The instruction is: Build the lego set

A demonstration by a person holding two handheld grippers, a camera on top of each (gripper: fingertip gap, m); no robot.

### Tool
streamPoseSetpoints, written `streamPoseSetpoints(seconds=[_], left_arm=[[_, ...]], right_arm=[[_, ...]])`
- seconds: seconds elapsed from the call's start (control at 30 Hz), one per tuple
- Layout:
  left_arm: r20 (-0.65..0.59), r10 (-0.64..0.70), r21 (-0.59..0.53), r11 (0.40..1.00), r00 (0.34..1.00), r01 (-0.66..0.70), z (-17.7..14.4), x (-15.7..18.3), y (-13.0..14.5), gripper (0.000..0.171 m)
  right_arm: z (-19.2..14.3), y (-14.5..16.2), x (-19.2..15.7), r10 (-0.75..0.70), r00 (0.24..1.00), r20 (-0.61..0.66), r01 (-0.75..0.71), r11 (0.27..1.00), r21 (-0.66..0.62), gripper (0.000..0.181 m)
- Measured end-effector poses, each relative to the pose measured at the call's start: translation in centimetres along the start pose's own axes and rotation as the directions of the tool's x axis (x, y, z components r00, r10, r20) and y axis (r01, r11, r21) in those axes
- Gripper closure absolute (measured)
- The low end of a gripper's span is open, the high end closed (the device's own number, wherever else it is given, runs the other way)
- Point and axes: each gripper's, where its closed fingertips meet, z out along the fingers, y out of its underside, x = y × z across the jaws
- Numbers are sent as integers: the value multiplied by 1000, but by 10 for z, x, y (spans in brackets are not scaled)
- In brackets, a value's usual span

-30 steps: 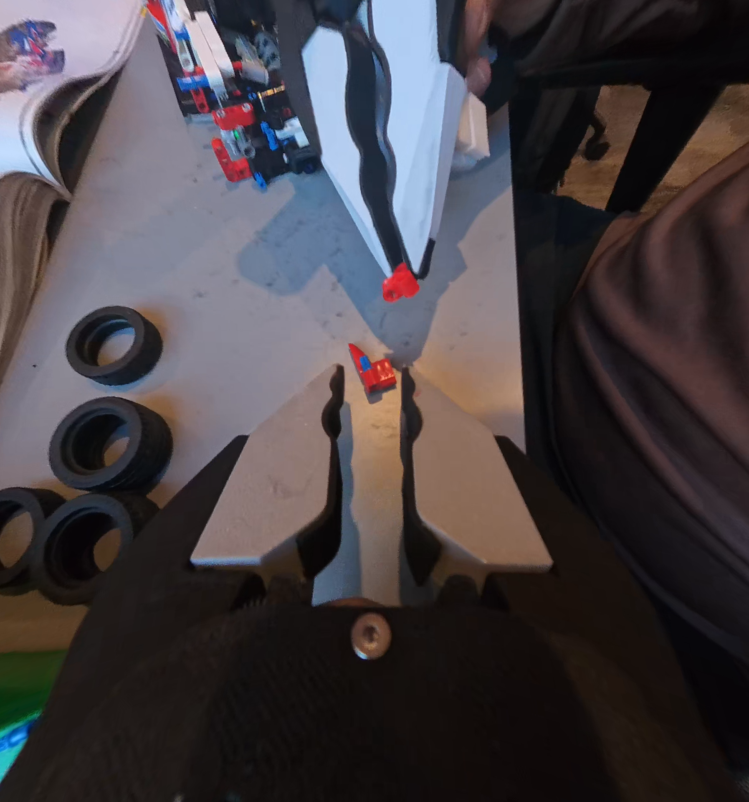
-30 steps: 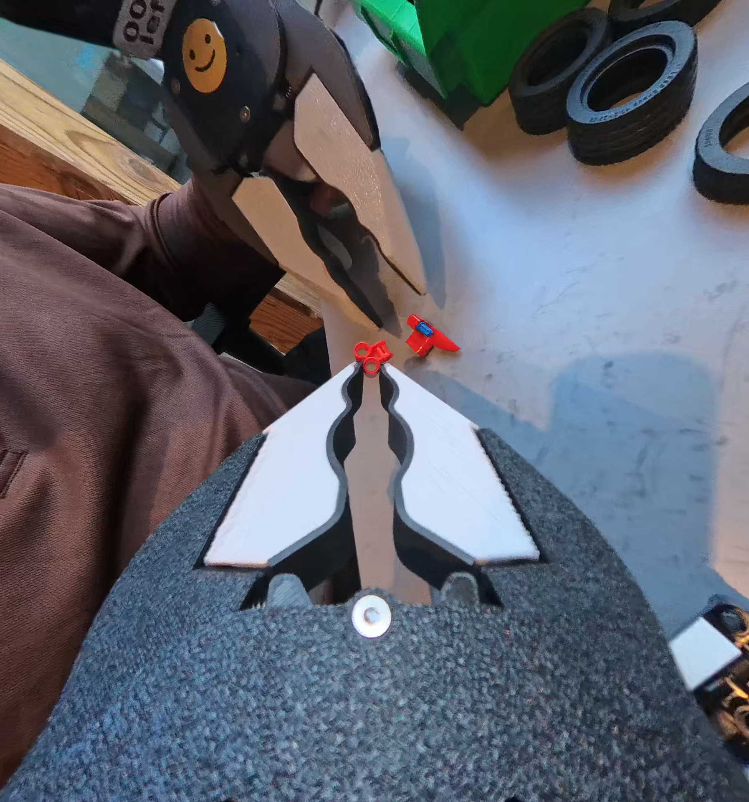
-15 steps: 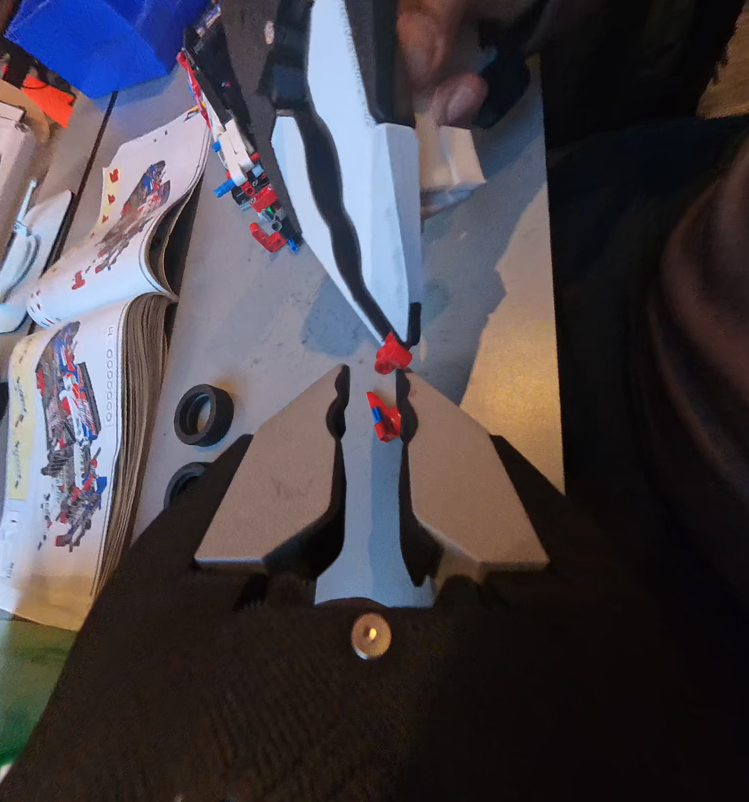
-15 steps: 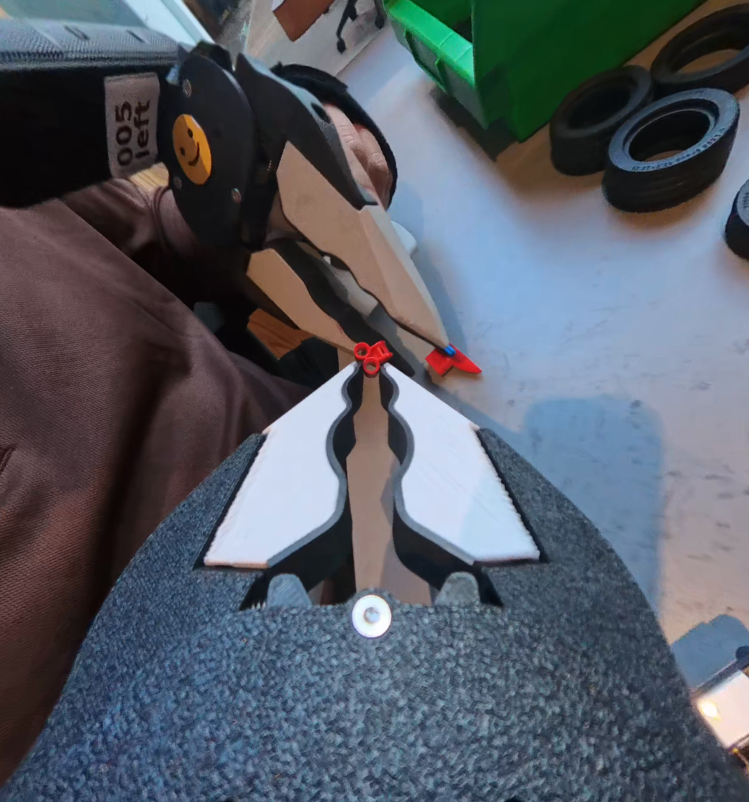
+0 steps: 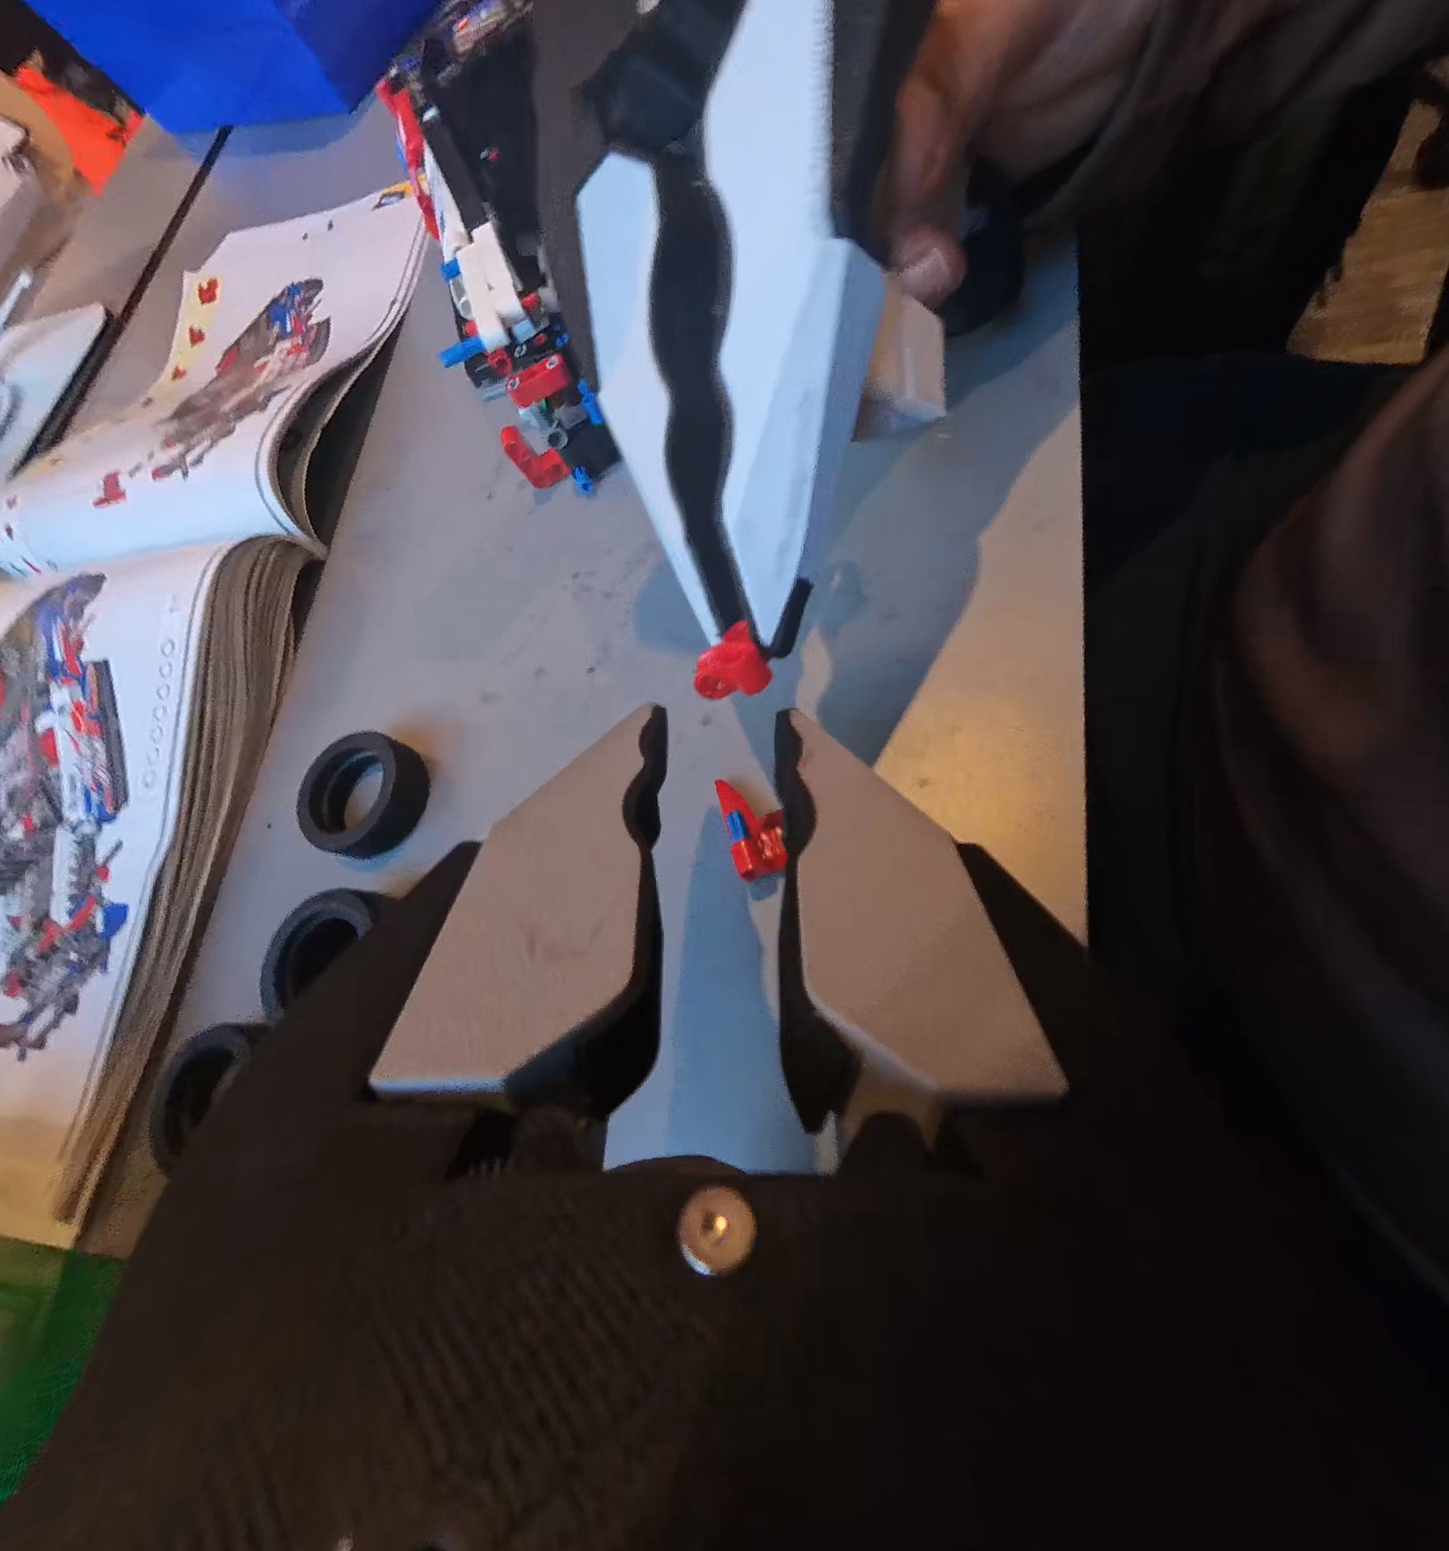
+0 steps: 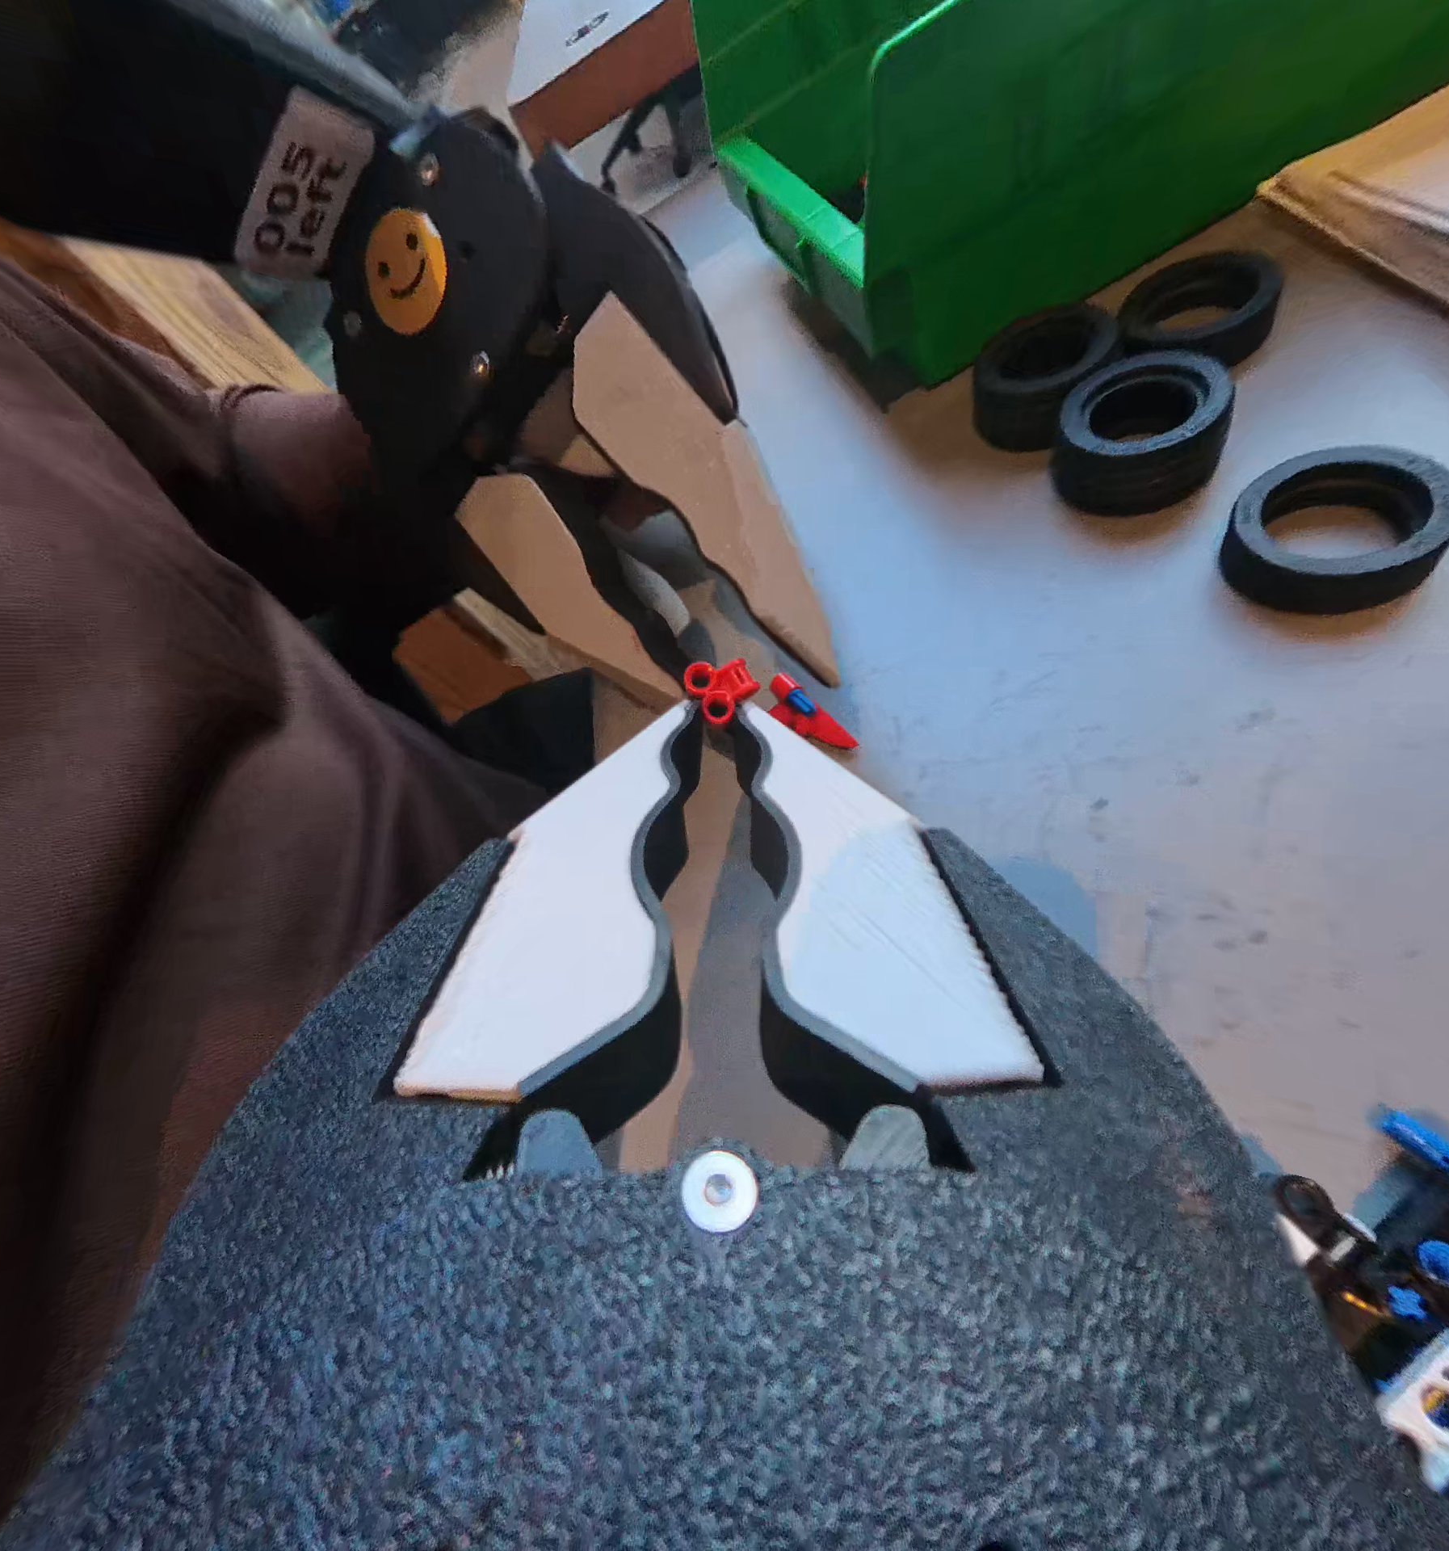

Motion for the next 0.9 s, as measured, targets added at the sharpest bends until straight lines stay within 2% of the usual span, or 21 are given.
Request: streamPoseSetpoints(seconds=[0.2,0.27,0.4,0.53,0.7,0.77,0.83,0.9], left_arm=[[5,-214,-38,976,977,215,-5,-4,23,140],[8,-260,-88,962,965,260,-4,-3,35,138],[-28,-311,-140,942,950,305,1,5,39,137],[-21,-333,-148,933,943,327,12,5,32,156],[167,-465,-140,862,870,487,33,-14,25,157],[189,-534,-125,819,824,560,40,-16,21,148],[150,-614,-99,771,775,629,42,-8,12,126],[136,-645,-81,750,752,657,38,-1,10,122]], right_arm=[[6,12,8,-109,989,-102,101,991,-85,174],[5,10,7,-102,989,-103,95,993,-73,174],[-6,2,4,-92,989,-114,91,996,-17,175],[-21,2,-1,-109,984,-141,114,993,28,175],[-43,16,7,-149,957,-248,156,988,9,174],[-49,23,11,-148,950,-273,152,988,-7,174],[-52,25,11,-141,950,-278,146,989,-5,174],[-53,25,9,-148,951,-270,153,988,-3,174]])
